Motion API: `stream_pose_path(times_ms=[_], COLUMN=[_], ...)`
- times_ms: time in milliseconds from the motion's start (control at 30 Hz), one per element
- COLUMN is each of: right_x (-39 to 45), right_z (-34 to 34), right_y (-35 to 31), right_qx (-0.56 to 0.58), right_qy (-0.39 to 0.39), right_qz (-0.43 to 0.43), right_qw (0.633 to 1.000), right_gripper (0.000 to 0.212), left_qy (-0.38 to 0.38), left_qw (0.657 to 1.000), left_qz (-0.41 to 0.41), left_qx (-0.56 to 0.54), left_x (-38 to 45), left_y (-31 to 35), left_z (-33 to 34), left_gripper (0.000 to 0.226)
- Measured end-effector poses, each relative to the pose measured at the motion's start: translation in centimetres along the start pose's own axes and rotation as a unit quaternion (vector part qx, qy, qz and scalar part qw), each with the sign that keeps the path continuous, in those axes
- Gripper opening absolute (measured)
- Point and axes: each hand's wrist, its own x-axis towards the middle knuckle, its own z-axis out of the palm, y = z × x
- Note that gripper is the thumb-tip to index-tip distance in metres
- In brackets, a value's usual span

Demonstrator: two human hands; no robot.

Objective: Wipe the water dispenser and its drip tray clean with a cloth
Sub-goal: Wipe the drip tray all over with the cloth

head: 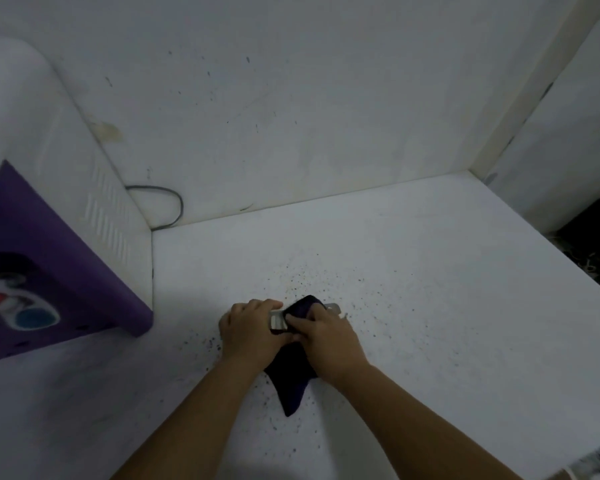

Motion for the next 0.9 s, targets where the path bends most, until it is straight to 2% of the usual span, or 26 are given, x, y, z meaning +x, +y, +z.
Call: stream_pose_path(times_ms=[67, 167, 233, 367, 433, 567, 633, 700, 767, 900], right_x=[-0.2, -0.7, -0.5, 0.2, 0.0, 0.0, 0.3, 0.7, 1.2, 1.6], right_z=[0.3, 0.0, 0.0, 1.4, 1.6, 0.3, -0.7, -1.7, -2.3, -2.8], right_y=[0.4, 2.1, 1.7, -2.2, -2.4, 0.8, 1.2, 1.5, 2.2, 3.0], right_qx=[-0.016, 0.039, 0.037, 0.008, -0.014, 0.008, 0.075, 0.166, 0.233, 0.270], right_qy=[-0.007, 0.023, 0.032, 0.023, 0.014, 0.040, 0.069, 0.116, 0.149, 0.157], right_qz=[-0.003, 0.090, 0.115, -0.008, -0.025, 0.105, 0.177, 0.271, 0.343, 0.398], right_qw=[1.000, 0.995, 0.992, 1.000, 0.999, 0.994, 0.979, 0.941, 0.898, 0.863], right_gripper=[0.046, 0.049, 0.049, 0.037, 0.037, 0.051, 0.041, 0.030, 0.026, 0.028], left_qy=[-0.006, -0.022, -0.034, -0.034, -0.037, -0.053, -0.059, -0.063, -0.070, -0.090], left_qw=[1.000, 0.986, 0.975, 0.985, 0.986, 0.981, 0.980, 0.976, 0.969, 0.963], left_qz=[0.009, -0.017, -0.021, 0.023, 0.030, 0.036, 0.035, 0.019, -0.004, -0.004], left_qx=[-0.025, -0.165, -0.217, -0.166, -0.160, -0.183, -0.185, -0.208, -0.237, -0.256], left_x=[-0.6, -1.3, -1.6, -1.7, -1.5, -1.0, -0.9, -0.9, -1.0, -1.1], left_y=[-1.1, -3.1, -3.9, -4.7, -5.1, -5.8, -5.8, -6.2, -6.8, -7.4], left_z=[-0.1, -0.2, -0.4, -0.5, -0.5, -0.9, -1.2, -1.6, -2.4, -4.2], left_gripper=[0.071, 0.073, 0.074, 0.072, 0.072, 0.060, 0.049, 0.042, 0.045, 0.052])
